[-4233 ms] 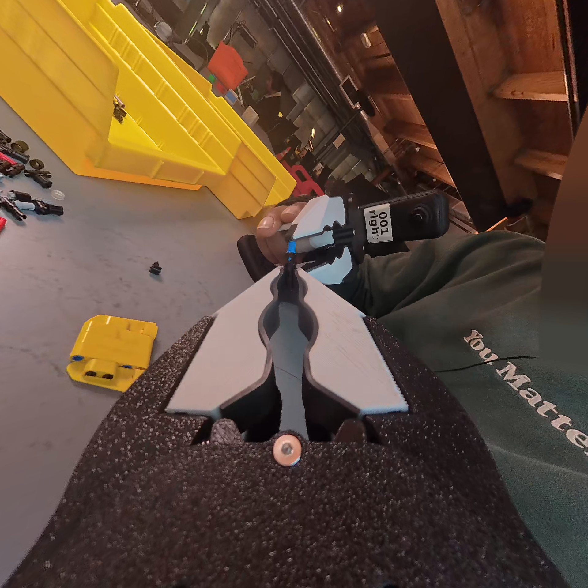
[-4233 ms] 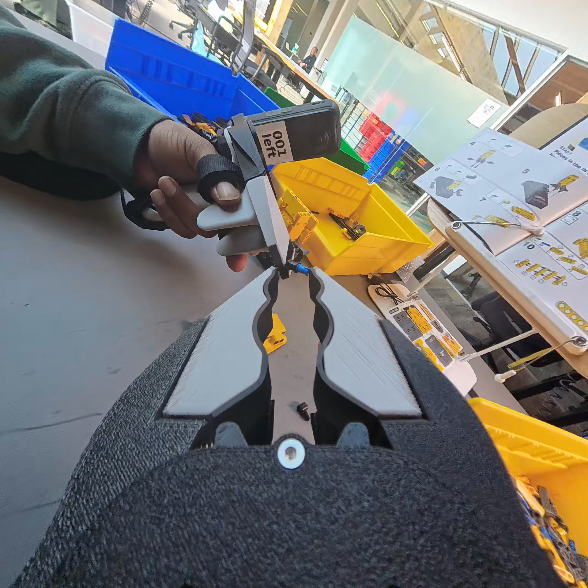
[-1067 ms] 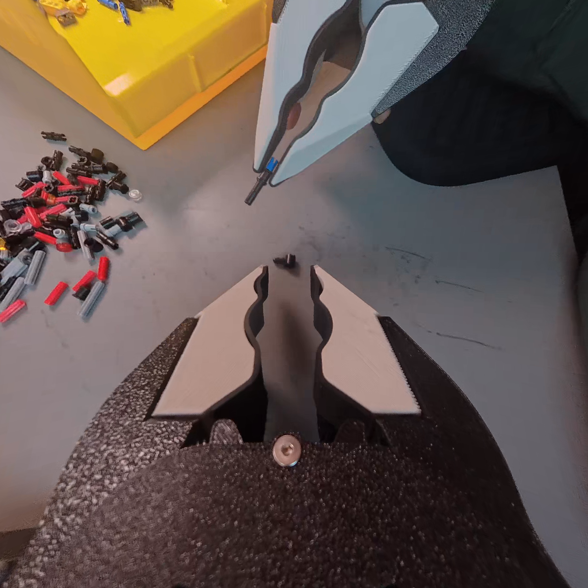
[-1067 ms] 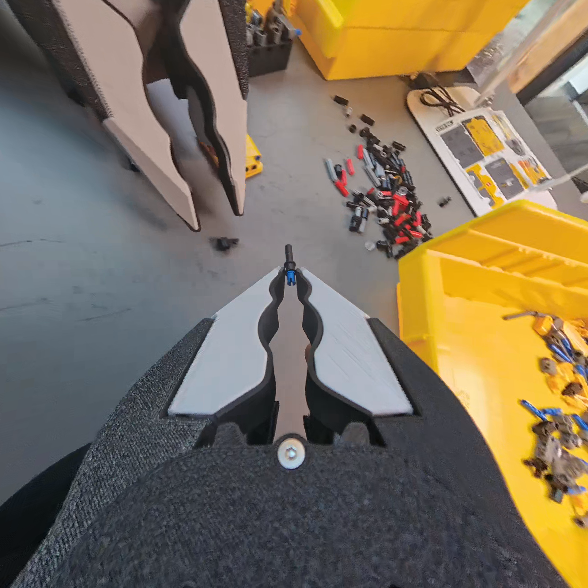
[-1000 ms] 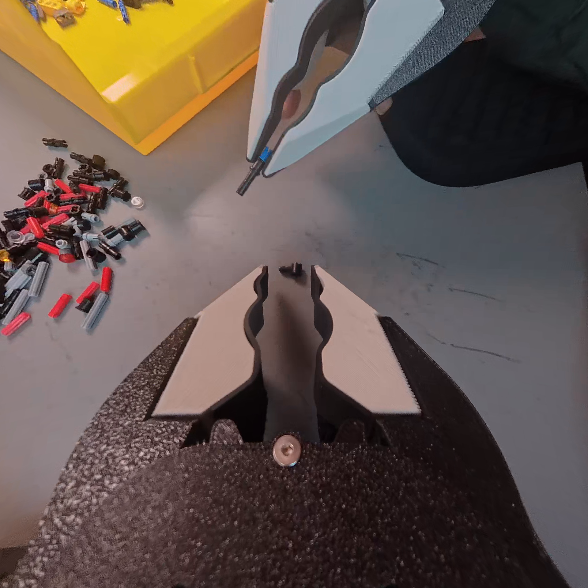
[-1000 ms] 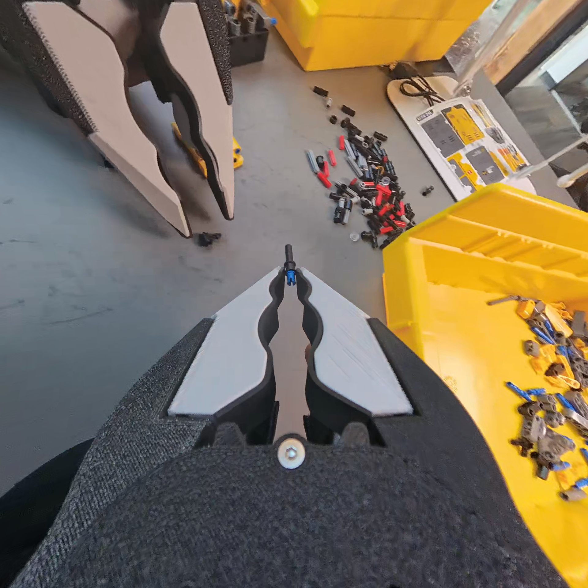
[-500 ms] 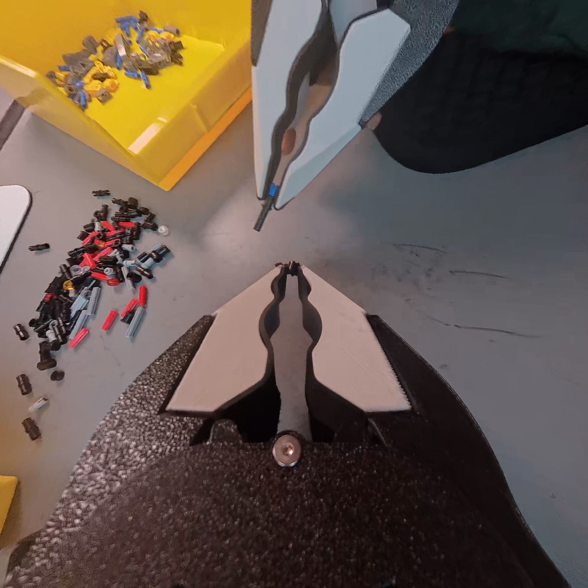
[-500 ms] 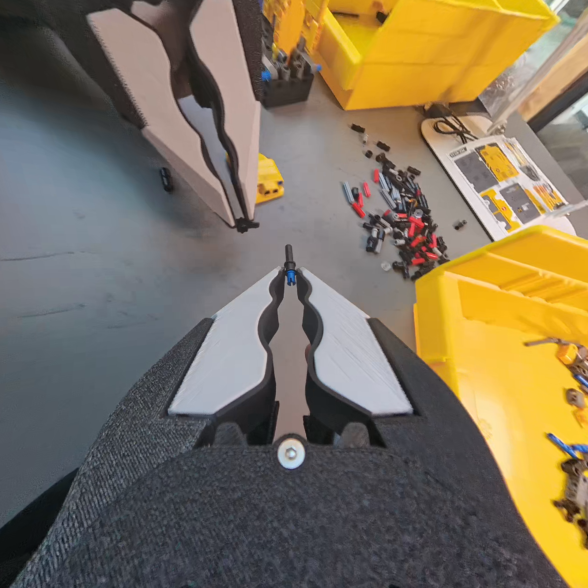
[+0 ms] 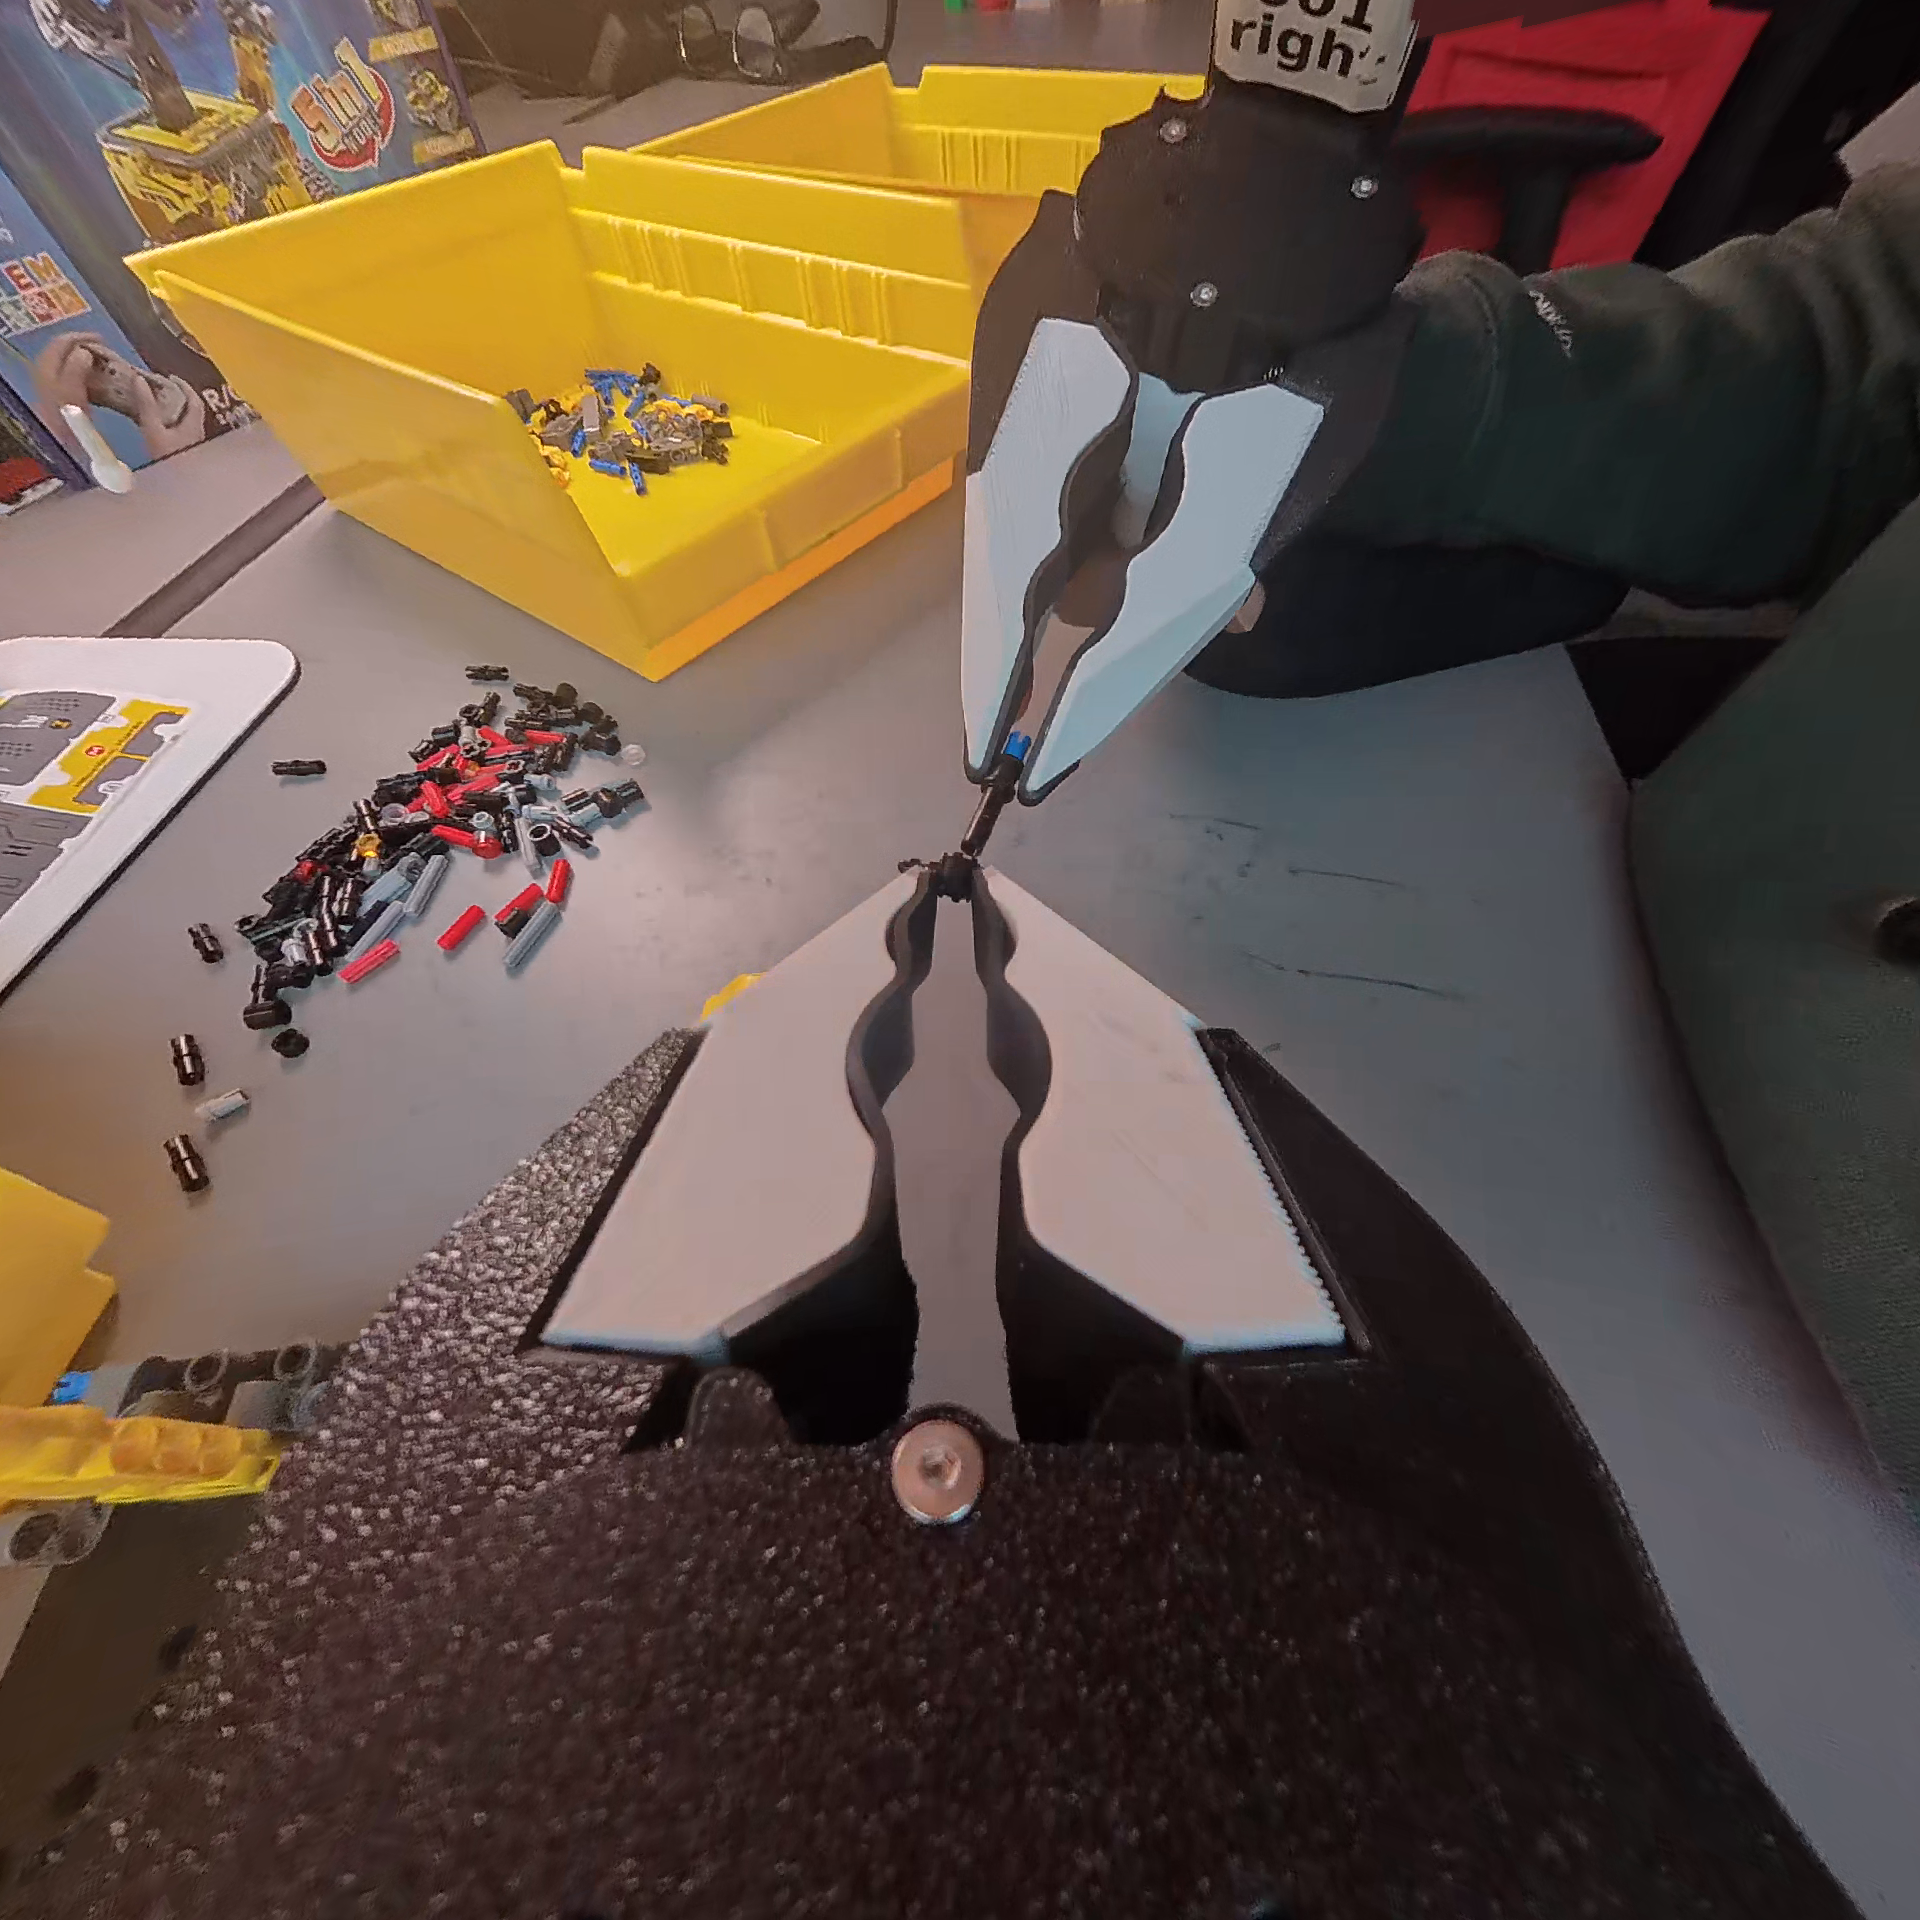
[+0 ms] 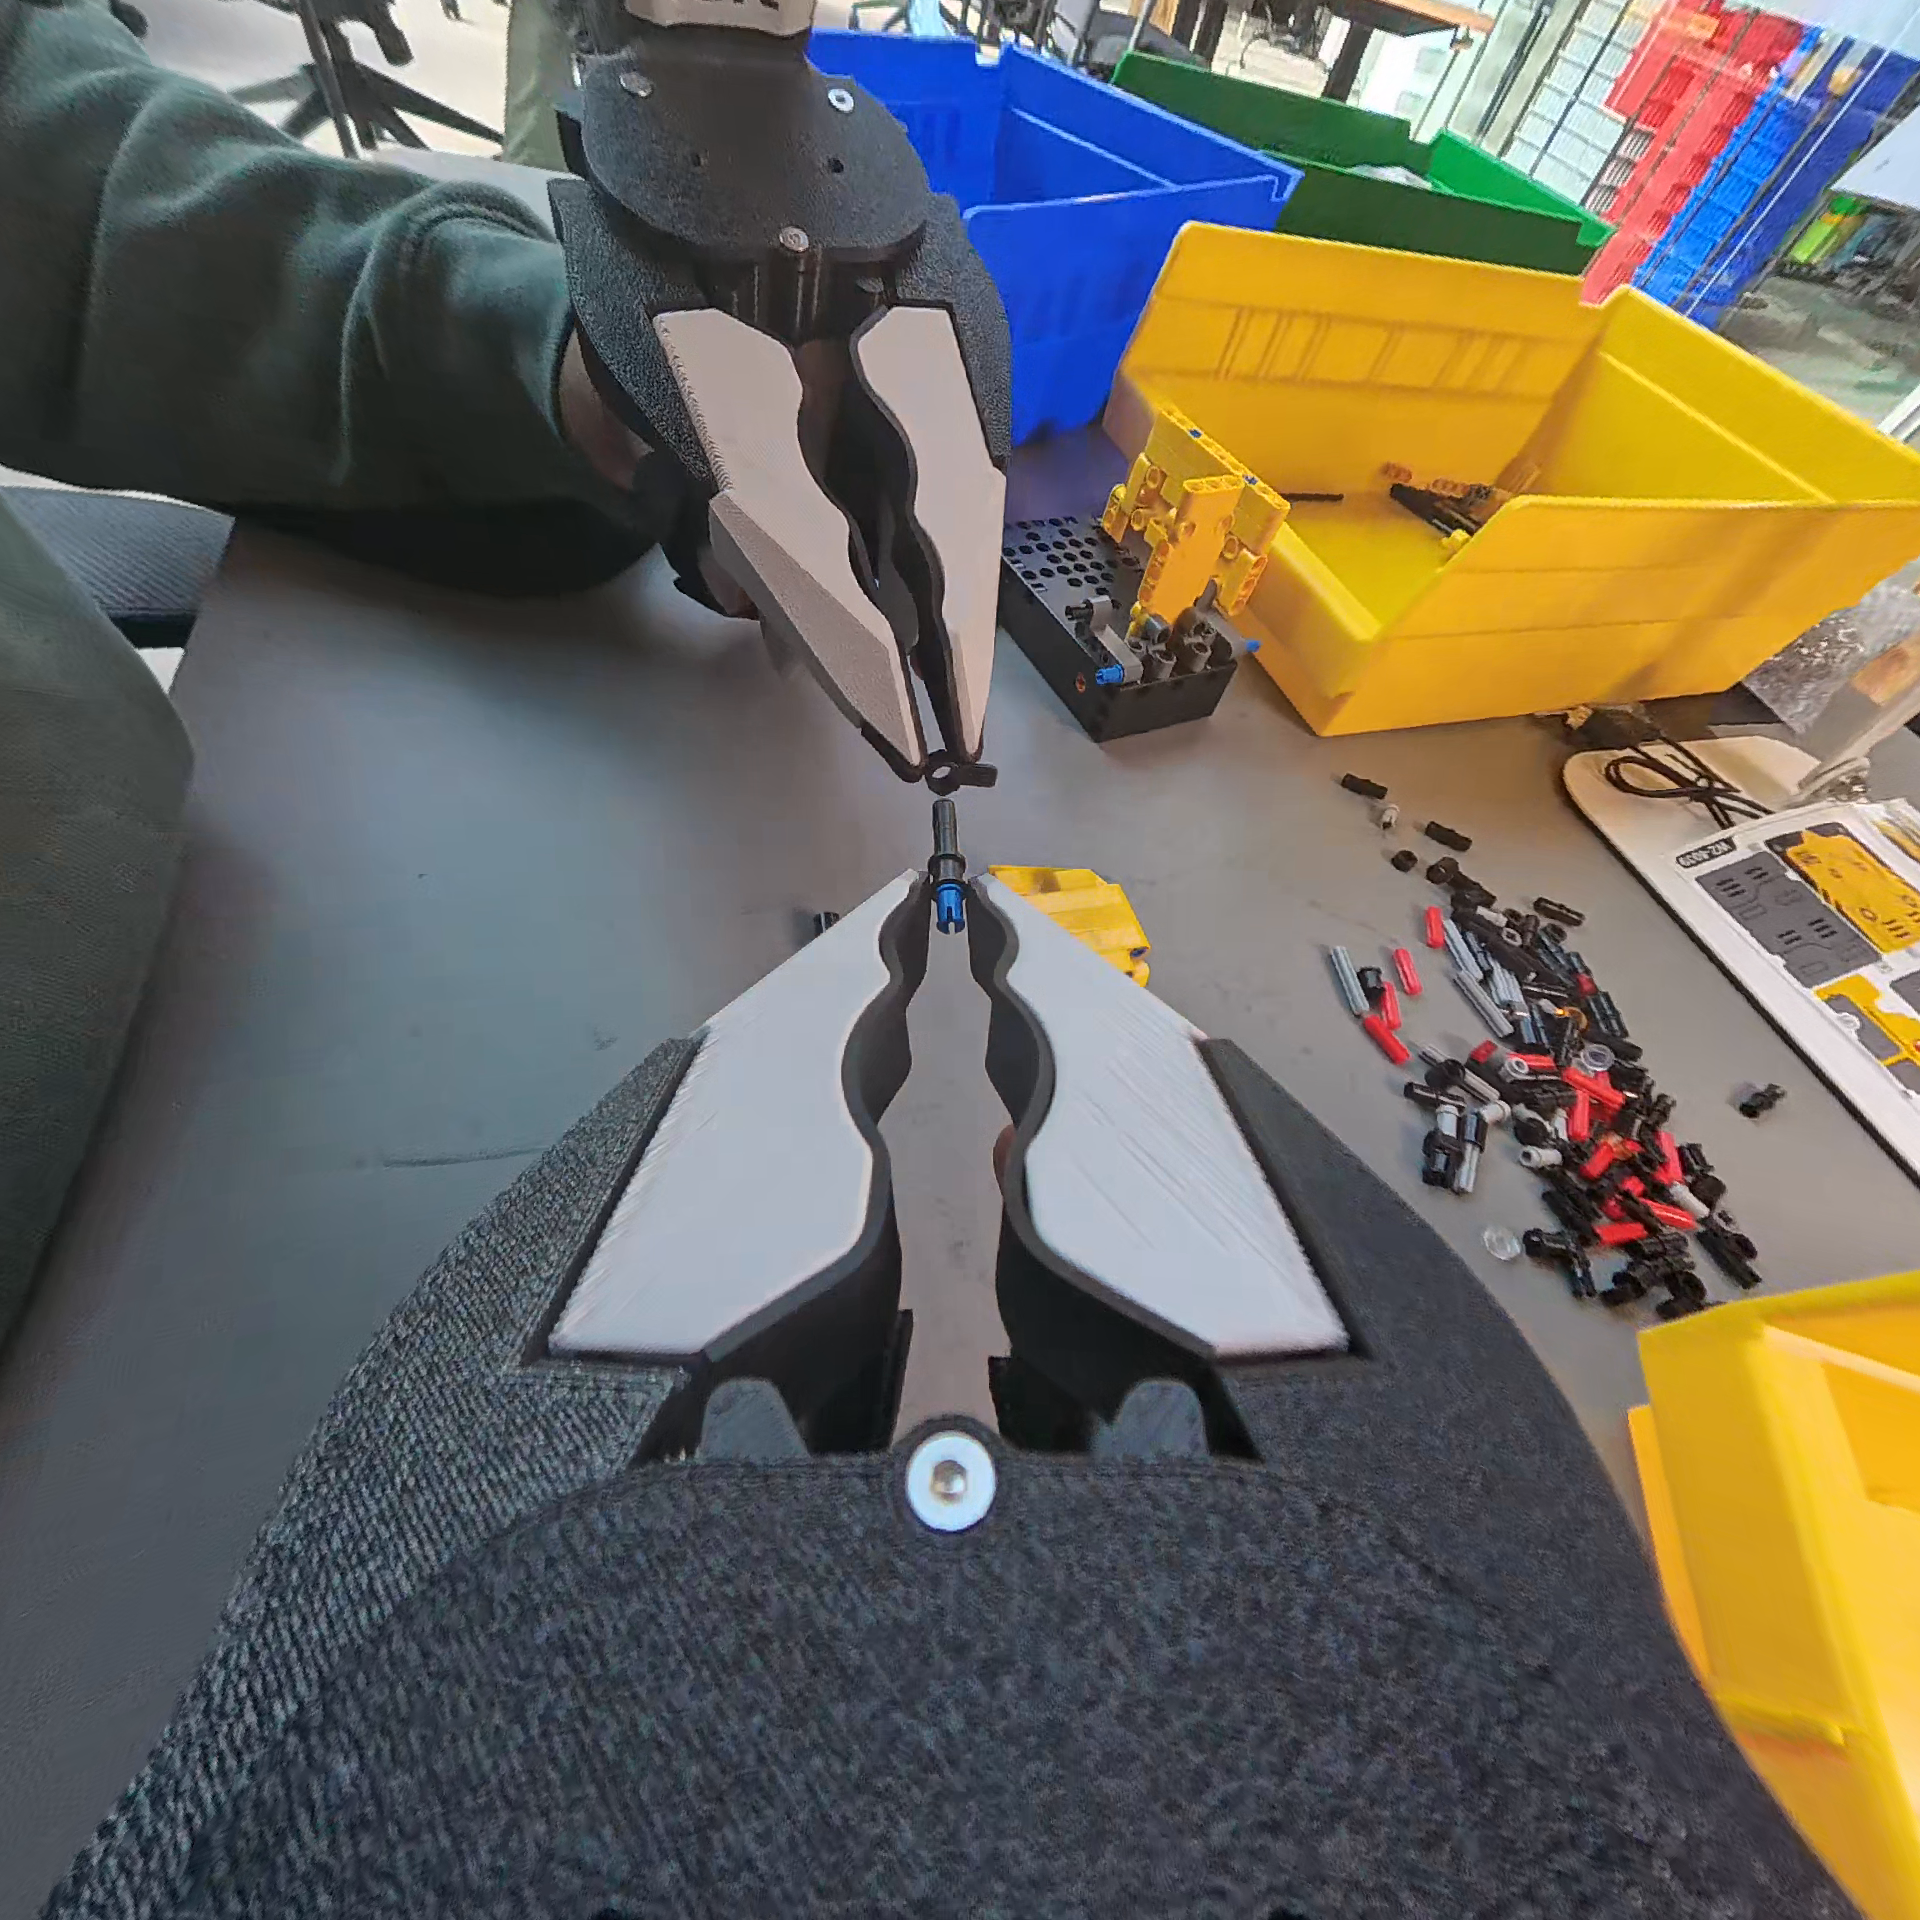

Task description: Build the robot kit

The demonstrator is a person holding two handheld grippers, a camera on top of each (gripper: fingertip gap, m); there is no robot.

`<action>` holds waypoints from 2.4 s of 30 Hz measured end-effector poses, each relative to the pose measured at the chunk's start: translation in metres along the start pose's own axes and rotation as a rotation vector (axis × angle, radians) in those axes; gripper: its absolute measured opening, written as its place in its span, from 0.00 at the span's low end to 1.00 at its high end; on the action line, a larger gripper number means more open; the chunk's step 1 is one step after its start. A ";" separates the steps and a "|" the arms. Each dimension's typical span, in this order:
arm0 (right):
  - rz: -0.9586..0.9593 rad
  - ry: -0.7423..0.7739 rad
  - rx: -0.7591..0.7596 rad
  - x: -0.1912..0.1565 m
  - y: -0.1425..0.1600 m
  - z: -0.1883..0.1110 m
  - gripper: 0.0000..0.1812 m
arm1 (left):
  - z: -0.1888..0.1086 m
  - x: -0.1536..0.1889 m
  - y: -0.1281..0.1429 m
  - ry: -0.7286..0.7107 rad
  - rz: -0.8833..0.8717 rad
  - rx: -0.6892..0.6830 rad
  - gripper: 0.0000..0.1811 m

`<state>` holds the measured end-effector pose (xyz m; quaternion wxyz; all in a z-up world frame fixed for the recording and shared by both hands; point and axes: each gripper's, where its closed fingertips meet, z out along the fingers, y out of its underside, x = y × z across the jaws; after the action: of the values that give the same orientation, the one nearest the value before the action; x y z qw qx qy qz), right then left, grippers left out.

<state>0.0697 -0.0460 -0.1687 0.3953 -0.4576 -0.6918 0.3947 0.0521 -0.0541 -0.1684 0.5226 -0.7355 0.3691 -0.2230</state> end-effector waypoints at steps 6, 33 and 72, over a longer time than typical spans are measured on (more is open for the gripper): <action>0.021 -0.004 0.008 -0.001 -0.001 0.001 0.03 | 0.000 0.000 0.002 0.015 0.001 -0.002 0.03; -0.043 -0.068 -0.341 -0.018 0.056 0.022 0.03 | 0.023 0.014 0.054 0.023 0.086 -0.318 0.03; -0.043 -0.138 -0.042 -0.024 0.010 0.006 0.04 | 0.015 0.030 0.012 0.155 -0.045 -0.087 0.01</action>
<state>0.0740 -0.0669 -0.1840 0.3454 -0.4227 -0.7350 0.4022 0.0775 -0.0705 -0.1862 0.4549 -0.7461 0.4011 -0.2749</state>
